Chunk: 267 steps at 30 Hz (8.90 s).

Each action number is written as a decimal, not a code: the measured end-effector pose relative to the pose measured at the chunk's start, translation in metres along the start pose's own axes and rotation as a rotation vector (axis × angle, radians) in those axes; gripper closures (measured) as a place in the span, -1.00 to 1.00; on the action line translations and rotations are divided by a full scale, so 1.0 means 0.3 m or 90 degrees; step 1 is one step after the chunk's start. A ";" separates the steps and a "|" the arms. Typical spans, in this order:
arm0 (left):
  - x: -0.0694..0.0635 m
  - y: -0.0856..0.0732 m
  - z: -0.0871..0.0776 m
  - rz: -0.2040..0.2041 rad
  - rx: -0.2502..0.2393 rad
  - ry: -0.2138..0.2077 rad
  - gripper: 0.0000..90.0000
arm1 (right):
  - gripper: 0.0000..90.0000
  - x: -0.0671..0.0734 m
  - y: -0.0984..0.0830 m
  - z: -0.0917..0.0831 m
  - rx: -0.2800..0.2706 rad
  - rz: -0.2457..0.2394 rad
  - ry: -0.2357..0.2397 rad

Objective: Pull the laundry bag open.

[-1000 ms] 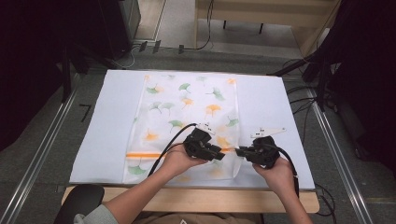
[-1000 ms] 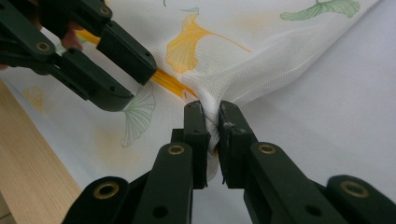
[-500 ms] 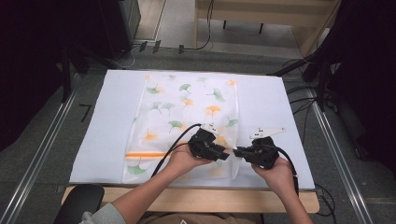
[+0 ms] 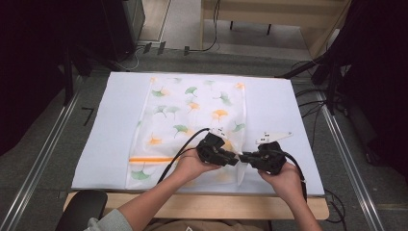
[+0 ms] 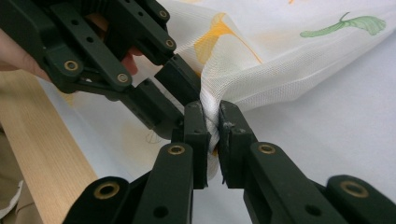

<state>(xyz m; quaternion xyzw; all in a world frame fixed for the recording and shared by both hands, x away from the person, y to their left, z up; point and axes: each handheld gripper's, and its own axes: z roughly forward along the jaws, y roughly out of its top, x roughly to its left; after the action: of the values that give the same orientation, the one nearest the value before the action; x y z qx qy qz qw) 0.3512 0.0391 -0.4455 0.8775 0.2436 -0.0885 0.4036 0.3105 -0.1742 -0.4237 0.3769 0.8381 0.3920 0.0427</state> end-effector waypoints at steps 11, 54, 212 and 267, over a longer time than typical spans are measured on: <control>-0.008 0.000 0.004 -0.005 0.008 -0.015 0.81 | 0.89 0.004 0.003 0.004 0.002 0.000 -0.005; 0.008 0.006 -0.001 -0.006 0.005 -0.004 0.99 | 0.90 0.006 -0.002 0.014 0.019 -0.014 -0.001; 0.159 -0.132 -0.251 -0.101 0.071 0.050 1.00 | 0.89 -0.029 -0.014 -0.001 0.037 -0.015 -0.002; 0.199 -0.215 -0.374 -0.139 0.084 0.061 1.00 | 0.89 -0.035 -0.014 0.008 0.064 -0.024 -0.002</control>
<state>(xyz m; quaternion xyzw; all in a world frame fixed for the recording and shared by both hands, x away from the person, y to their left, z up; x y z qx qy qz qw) 0.3662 0.1803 -0.4355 0.8736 0.3501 -0.1055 0.3211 0.3163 -0.1814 -0.4307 0.3632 0.8637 0.3478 0.0328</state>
